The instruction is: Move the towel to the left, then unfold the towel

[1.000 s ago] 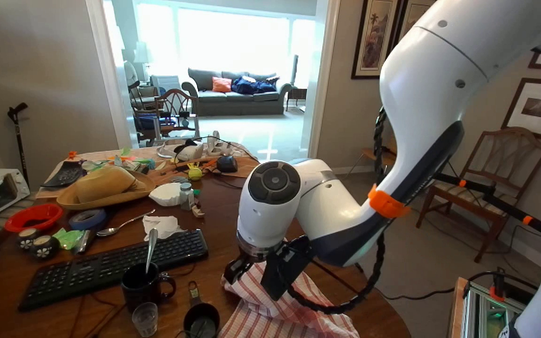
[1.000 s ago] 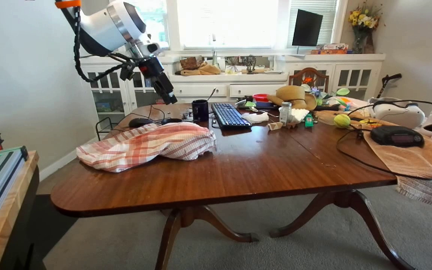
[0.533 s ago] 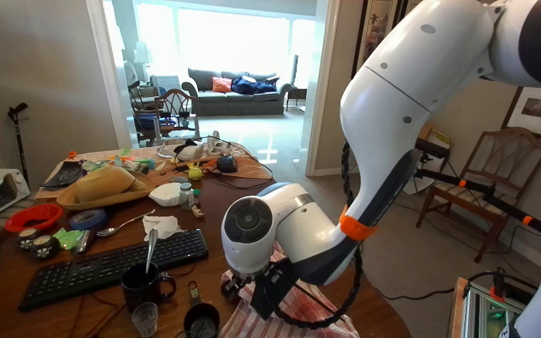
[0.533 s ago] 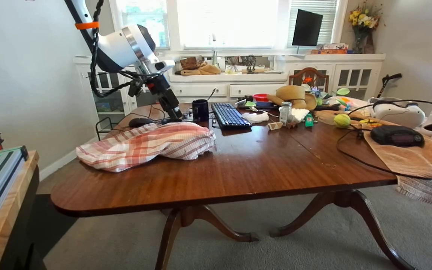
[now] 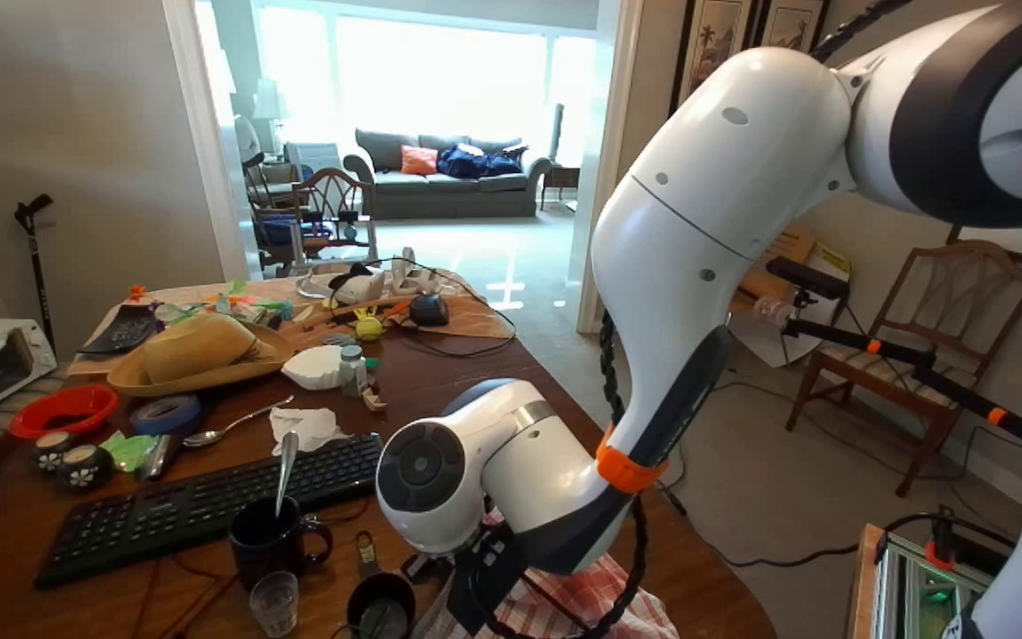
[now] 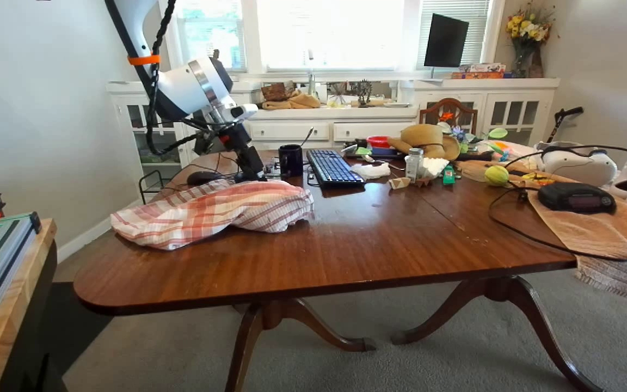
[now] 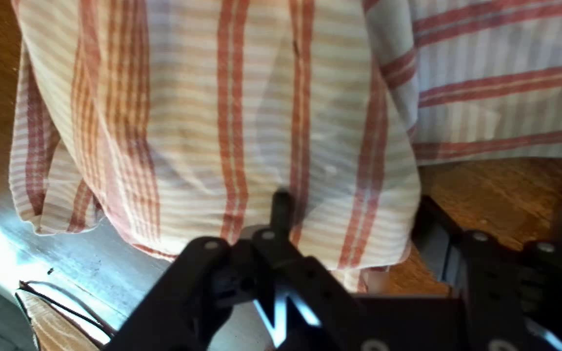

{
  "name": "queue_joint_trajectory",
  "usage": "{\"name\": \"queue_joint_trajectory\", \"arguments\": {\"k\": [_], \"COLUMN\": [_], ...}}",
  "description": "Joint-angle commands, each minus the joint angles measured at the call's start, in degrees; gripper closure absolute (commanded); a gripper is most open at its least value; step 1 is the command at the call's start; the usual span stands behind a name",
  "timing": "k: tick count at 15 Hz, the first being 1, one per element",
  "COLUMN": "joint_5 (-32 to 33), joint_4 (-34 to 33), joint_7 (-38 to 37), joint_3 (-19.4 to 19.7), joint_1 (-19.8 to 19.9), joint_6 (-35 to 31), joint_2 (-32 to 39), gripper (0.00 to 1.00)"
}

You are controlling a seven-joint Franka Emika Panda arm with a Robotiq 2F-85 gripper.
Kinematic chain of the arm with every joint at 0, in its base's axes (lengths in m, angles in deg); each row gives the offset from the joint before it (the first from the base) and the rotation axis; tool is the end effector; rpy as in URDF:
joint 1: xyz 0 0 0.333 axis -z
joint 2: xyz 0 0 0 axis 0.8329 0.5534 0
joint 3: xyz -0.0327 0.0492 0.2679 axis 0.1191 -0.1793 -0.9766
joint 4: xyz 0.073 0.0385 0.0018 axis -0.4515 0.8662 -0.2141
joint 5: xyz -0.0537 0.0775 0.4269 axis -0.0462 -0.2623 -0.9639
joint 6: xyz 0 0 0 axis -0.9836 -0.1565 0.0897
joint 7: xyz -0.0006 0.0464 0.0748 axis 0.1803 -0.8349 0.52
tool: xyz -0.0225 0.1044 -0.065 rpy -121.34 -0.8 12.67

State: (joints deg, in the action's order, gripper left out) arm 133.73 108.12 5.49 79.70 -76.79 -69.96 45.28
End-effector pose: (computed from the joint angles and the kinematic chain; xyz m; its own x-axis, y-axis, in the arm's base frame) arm 0.5135 0.2378 0.0455 0.9470 0.0468 0.3179 -0.0855 -0.9170 0.3896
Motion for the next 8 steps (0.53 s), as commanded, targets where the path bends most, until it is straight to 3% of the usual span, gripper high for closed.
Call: {"name": "queue_joint_trajectory", "arguments": {"k": [1, 5, 8], "joint_5": [0.5, 0.26, -0.18], "joint_4": [-2.37, -1.23, 1.63], "joint_7": [-1.7, -2.34, -2.67], "joint_3": [0.37, 0.05, -0.59], "joint_1": [-0.98, -0.92, -0.49], "joint_6": [2.8, 4.4, 5.25], "joint_2": [1.97, 0.28, -3.0], "gripper": [0.65, 0.96, 1.0]}}
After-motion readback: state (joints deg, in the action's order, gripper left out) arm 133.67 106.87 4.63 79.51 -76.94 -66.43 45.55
